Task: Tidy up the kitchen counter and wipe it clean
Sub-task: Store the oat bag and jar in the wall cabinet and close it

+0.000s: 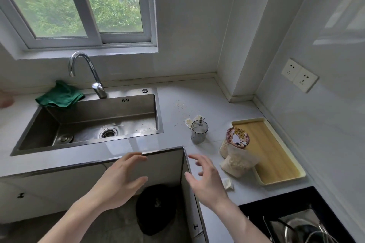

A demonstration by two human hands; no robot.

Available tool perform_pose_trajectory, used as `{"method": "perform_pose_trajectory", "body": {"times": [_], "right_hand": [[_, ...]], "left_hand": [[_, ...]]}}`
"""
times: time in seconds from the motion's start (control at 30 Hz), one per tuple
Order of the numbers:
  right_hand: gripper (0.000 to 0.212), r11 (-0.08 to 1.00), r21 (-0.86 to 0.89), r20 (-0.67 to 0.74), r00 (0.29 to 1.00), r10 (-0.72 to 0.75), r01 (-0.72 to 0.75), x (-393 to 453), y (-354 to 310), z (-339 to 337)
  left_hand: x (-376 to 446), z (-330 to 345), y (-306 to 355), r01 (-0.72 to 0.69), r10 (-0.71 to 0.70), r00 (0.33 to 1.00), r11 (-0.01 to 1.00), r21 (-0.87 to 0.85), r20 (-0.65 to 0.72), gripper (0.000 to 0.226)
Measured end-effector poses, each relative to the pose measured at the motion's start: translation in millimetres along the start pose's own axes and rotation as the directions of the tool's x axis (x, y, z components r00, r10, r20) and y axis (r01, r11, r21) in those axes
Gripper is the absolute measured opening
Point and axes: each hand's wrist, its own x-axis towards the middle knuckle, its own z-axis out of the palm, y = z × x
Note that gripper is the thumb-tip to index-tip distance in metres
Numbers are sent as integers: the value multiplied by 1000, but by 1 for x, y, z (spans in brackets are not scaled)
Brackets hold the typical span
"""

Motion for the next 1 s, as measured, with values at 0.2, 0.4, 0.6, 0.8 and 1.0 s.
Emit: {"method": "perform_pose_trajectory", "body": {"times": [0.2,0.4,0.6,0.8,1.0], "right_hand": [[55,995,30,225,969,-104,100,3,-51,41],[54,985,66,355,919,-174,162,21,-93,87],[57,977,47,443,872,-209,210,32,-126,133],[57,969,15,454,862,-225,245,49,-163,185],[56,970,27,442,867,-229,243,62,-217,273]], "left_hand": [[-38,-20,-32,110,-115,989,993,-52,-96,44],[-86,-53,-70,284,-294,935,956,-78,-196,48],[-118,-75,-111,336,-348,895,937,-95,-278,52],[-135,-119,-170,373,-389,863,921,-114,-321,52],[-165,-184,-257,418,-429,834,902,-110,-346,50]]}}
